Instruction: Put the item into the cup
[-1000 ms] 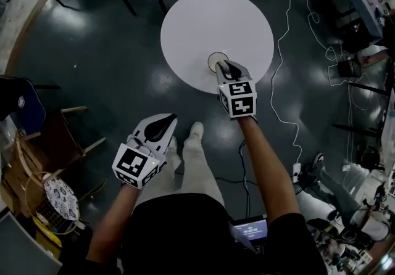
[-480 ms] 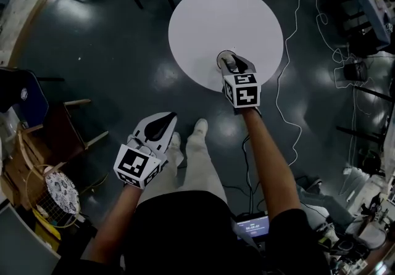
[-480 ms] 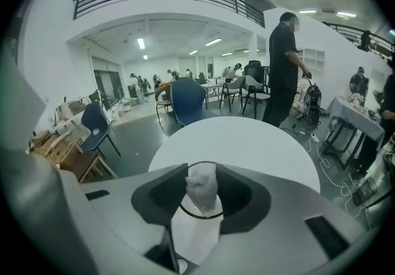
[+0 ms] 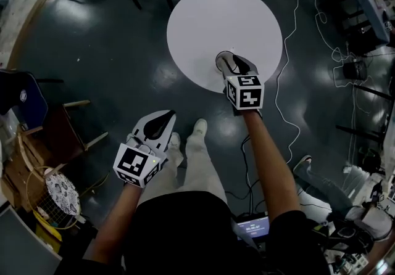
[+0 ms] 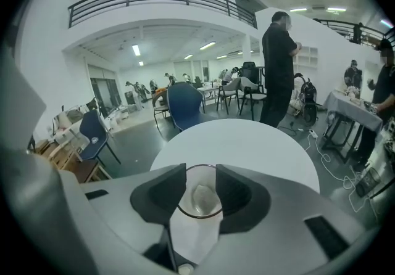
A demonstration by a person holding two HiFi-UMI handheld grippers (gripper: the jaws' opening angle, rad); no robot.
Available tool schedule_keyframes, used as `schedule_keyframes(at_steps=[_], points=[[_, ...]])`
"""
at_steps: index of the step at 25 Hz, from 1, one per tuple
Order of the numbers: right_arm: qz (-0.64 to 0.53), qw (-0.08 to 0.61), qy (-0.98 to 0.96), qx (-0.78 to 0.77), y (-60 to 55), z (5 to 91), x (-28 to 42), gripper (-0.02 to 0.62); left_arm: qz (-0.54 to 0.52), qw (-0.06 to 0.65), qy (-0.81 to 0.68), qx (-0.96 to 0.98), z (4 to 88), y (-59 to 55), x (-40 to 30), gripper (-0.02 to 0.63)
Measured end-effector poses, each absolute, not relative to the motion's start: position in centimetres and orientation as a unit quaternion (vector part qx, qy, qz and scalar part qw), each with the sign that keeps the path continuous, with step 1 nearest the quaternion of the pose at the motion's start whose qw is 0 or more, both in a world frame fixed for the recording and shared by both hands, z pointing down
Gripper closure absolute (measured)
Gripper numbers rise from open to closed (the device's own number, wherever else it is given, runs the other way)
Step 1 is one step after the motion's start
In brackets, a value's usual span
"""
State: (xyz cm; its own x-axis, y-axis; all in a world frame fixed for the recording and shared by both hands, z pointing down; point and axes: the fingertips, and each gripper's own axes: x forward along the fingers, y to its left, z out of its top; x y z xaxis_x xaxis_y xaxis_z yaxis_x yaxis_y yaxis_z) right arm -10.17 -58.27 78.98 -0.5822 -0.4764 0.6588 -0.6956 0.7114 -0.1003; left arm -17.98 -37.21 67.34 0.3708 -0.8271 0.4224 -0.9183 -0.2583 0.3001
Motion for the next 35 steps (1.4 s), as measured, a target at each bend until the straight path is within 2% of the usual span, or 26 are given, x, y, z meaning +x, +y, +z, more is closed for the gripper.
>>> schedule_keyframes(at_steps=[5, 15, 22, 35], points=[[0.173, 0.302, -0.872, 0.344, -58.0, 77.4, -9.7, 0.450, 0.093, 0.243, -0.552, 0.792, 66.7, -37.4, -19.0, 0.591], [0.155, 0.260, -0.885, 0.353, -55.2, 71.0, -7.7, 0.537, 0.084, 0.207, -0.541, 0.810, 62.7, -37.4, -17.8, 0.591], [0.121, 0.235, -0.891, 0.370, -51.7, 64.8, -7.4, 0.555, 0.060, 0.167, -0.530, 0.829, 58.5, -36.3, -18.1, 0.591], [0.079, 0.177, -0.894, 0.404, -44.0, 53.0, -6.1, 0.575, 0.024, 0.138, -0.516, 0.845, 52.1, -32.9, -18.3, 0.591]])
